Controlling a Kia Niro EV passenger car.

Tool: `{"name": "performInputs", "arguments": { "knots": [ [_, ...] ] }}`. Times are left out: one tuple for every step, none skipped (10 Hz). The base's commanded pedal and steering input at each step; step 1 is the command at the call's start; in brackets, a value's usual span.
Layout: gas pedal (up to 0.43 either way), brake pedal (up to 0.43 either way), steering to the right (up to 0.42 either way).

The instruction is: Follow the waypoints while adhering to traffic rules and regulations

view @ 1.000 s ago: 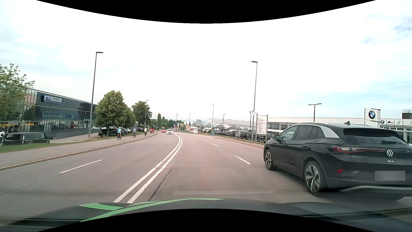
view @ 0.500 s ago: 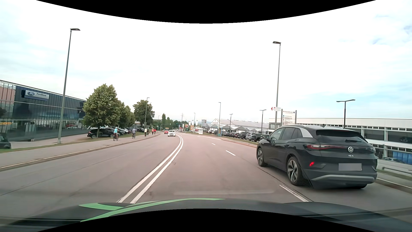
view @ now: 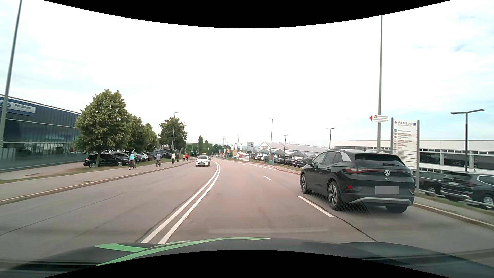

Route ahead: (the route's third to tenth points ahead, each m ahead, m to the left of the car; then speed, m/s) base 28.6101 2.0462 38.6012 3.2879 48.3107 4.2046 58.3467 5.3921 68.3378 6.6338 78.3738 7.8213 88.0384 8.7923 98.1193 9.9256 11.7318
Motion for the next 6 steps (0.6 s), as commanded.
{"name": "performInputs", "arguments": {
  "knots": [
    [0.0, 0.061, -0.017],
    [0.0, 0.061, -0.017],
    [0.0, 0.067, -0.017],
    [0.0, 0.073, -0.017],
    [0.0, 0.079, -0.017],
    [0.0, 0.085, -0.017]
  ]
}}
